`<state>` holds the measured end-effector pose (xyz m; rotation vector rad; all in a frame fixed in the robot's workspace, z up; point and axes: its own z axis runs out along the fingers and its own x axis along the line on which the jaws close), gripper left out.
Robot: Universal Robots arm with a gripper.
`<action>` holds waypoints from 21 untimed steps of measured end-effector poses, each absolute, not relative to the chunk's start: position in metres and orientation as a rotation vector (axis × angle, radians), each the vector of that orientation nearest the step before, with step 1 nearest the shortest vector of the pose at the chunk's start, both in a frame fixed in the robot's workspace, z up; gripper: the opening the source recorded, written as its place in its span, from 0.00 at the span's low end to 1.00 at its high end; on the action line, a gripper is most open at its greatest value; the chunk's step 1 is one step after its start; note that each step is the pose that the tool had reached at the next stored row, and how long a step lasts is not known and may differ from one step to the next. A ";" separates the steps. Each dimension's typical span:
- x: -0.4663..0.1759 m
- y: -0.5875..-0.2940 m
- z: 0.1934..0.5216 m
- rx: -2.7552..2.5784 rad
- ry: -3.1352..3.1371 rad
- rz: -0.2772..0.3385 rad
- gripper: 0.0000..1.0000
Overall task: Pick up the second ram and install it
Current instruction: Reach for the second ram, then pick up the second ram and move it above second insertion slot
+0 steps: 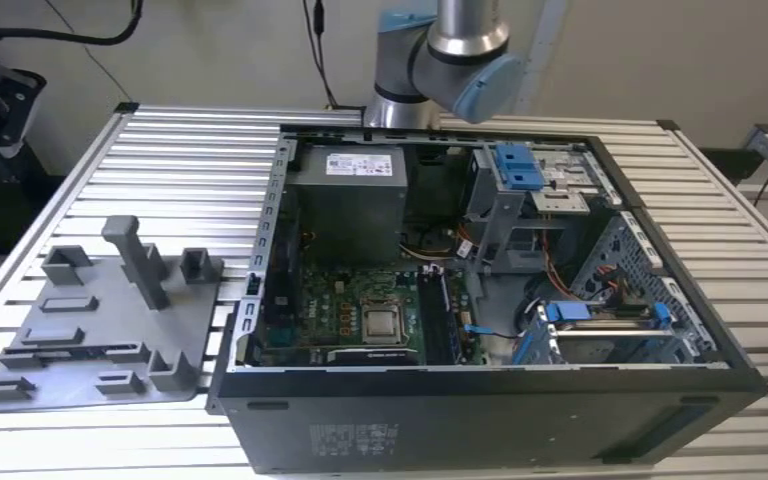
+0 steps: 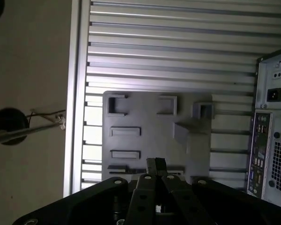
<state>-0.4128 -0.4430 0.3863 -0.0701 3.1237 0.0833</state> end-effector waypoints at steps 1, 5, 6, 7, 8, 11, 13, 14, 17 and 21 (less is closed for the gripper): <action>-0.413 -0.446 0.386 -0.070 3.124 0.083 0.11; -0.413 -0.461 0.386 -0.070 3.124 0.083 0.11; -0.413 -0.465 0.386 -0.070 3.124 0.083 0.11; -0.413 -0.468 0.386 -0.070 3.124 0.083 0.11; -0.413 -0.471 0.386 -0.070 3.124 0.083 0.11; -0.413 -0.481 0.386 -0.070 3.124 0.083 0.11; -0.413 -0.487 0.386 -0.070 3.124 0.083 0.11; -0.413 -0.489 0.386 -0.070 3.124 0.083 0.11; -0.413 -0.491 0.386 -0.070 3.124 0.083 0.11; -0.413 -0.491 0.386 -0.070 3.124 0.083 0.11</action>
